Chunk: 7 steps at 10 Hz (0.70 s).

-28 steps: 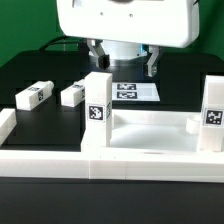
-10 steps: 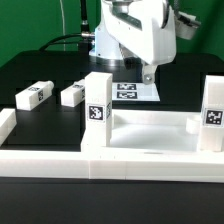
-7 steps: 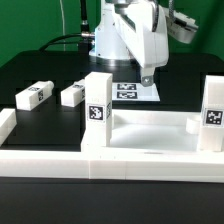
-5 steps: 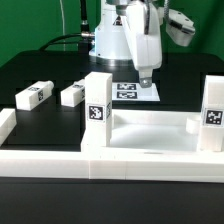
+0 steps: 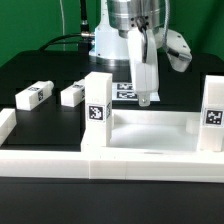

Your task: Assemble desk

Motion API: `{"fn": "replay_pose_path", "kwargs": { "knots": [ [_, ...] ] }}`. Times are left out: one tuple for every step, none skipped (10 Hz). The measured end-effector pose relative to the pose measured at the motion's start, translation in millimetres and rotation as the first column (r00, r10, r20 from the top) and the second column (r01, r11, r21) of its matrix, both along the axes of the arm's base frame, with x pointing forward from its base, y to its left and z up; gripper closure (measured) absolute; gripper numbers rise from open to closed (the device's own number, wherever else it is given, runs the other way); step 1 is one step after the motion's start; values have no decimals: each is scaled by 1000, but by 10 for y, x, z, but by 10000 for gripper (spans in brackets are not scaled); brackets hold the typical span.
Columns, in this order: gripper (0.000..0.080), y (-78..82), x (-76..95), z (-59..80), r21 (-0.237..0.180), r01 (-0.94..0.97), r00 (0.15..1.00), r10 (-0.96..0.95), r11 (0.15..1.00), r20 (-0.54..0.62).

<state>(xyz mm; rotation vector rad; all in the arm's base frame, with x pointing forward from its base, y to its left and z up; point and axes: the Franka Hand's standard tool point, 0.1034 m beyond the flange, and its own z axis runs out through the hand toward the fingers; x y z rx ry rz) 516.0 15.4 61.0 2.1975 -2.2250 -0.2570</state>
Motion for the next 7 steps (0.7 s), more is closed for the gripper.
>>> {"fn": "replay_pose_path", "kwargs": {
  "knots": [
    [151,19,6,8,7,-6,1000,6,1000,-13],
    [151,15,29,25,8,-13,1000,13,1000,-7],
    [151,16,16,30,12,-19,1000,19,1000,-18],
    [151,29,17,49,25,-25,999,26,999,-43],
    [151,25,35,53,23,-28,999,29,999,-35],
    [151,27,45,51,21,-29,999,30,999,-28],
    [151,14,71,40,12,-32,999,32,999,-2]
  ]
}}
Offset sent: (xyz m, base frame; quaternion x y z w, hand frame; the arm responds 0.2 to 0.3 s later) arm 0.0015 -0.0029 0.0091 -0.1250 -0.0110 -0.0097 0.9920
